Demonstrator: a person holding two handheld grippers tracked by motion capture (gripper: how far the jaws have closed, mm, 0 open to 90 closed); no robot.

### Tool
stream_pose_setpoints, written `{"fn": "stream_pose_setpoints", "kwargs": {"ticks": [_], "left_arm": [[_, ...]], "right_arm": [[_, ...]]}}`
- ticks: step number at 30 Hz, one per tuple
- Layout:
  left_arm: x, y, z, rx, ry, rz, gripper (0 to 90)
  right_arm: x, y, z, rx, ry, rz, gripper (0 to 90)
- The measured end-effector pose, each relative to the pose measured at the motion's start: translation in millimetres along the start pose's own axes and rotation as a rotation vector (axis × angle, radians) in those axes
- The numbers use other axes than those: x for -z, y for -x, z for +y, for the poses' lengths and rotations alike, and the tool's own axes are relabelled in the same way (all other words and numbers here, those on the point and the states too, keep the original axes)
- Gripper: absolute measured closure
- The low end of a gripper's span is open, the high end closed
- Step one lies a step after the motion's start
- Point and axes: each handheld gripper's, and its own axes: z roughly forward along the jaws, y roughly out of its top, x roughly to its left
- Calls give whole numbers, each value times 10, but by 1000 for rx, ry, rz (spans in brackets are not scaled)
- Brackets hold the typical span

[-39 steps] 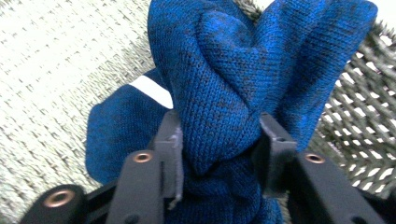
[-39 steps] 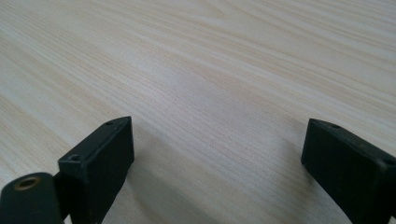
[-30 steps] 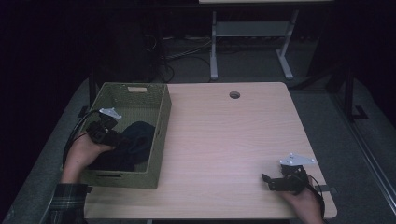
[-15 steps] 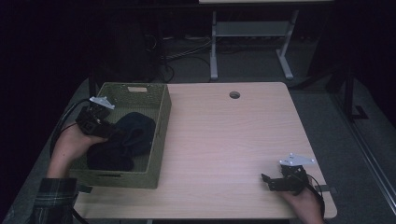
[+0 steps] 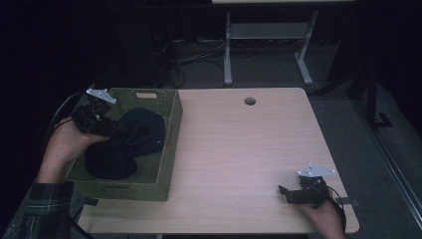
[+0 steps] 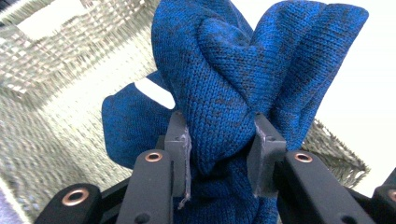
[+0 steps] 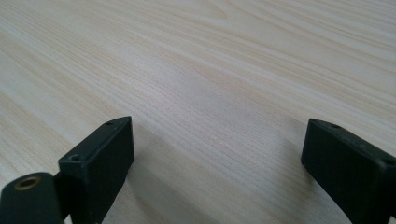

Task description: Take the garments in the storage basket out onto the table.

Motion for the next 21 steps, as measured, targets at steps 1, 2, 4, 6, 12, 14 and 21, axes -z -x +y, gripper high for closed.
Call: {"fn": "stream_pose_setpoints", "kwargs": {"ticks": [1, 2, 4, 6, 12, 14, 21], "left_arm": [[26, 11, 25, -4, 0, 4, 655], [26, 11, 25, -4, 0, 4, 655], [80, 28, 75, -15, 5, 9, 655], [130, 55, 117, -13, 17, 8, 656], [227, 131, 228, -33, 58, -20, 656], [235, 174, 278, -42, 61, -27, 656], [256, 315, 472, -70, 69, -39, 656]], "right_arm": [[0, 0, 0, 0, 1, -1, 92], [0, -1, 0, 0, 1, -1, 91], [0, -1, 0, 0, 1, -1, 91], [0, 0, 0, 0, 1, -1, 92], [0, -1, 0, 0, 1, -1, 92], [0, -1, 0, 0, 1, -1, 92], [0, 0, 0, 1, 1, -1, 91]]}}
